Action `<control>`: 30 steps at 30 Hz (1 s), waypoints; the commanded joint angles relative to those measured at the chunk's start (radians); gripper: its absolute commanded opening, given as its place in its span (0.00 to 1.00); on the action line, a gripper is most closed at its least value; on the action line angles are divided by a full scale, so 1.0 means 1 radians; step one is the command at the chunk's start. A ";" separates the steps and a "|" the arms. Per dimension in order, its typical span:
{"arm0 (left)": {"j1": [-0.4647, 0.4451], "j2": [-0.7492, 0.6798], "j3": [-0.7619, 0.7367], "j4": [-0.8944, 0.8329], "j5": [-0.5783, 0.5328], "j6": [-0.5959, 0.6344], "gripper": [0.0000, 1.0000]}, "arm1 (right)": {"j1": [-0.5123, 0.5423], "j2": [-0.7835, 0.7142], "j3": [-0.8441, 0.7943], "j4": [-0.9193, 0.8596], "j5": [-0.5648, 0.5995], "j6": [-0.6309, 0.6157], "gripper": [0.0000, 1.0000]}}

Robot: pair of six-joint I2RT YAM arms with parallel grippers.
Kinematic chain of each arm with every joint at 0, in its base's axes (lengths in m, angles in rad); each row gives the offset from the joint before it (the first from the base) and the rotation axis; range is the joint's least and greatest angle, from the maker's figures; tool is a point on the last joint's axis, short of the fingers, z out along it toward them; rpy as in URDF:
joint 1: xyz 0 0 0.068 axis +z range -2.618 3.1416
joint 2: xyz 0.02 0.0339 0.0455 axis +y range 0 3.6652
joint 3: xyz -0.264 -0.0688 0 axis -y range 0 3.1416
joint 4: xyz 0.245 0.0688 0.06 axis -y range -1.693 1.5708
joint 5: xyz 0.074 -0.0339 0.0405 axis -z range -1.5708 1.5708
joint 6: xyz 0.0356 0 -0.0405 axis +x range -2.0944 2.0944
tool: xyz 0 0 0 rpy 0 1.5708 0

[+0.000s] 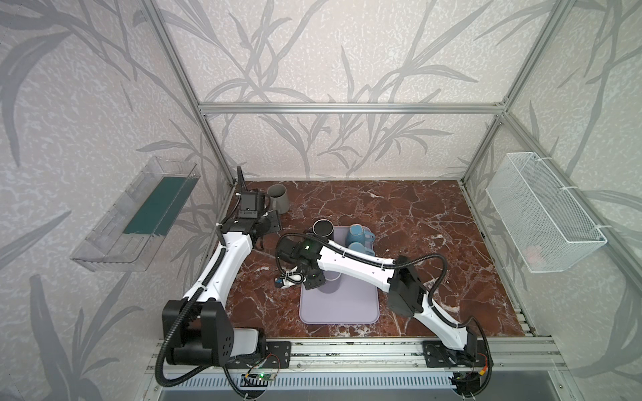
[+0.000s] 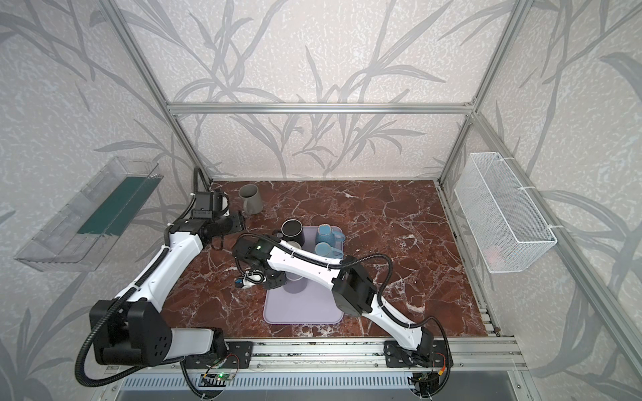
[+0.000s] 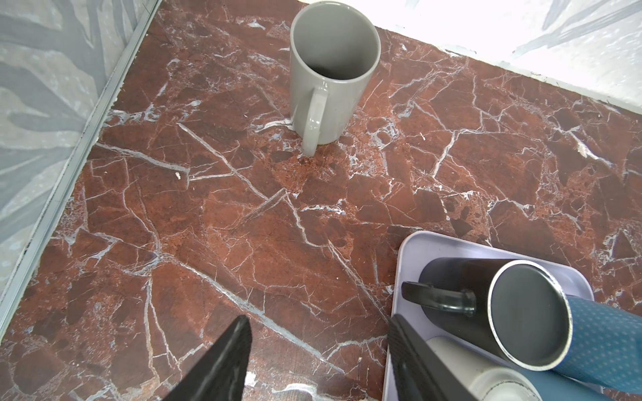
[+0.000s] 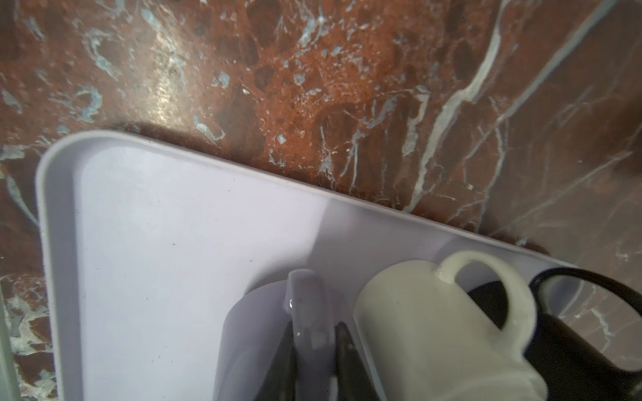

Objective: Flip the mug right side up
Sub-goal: 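Grasp the lavender mug's handle with the right gripper and lift it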

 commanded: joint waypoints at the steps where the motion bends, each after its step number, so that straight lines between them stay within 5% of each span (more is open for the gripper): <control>1: 0.002 -0.033 -0.004 0.002 0.002 -0.002 0.65 | -0.017 -0.122 -0.038 0.011 -0.043 0.011 0.00; 18: 0.001 -0.055 0.020 -0.011 0.030 -0.006 0.65 | -0.186 -0.404 -0.392 0.279 -0.310 0.170 0.00; 30: -0.001 -0.097 0.025 0.024 0.215 -0.007 0.62 | -0.335 -0.616 -0.655 0.497 -0.567 0.288 0.00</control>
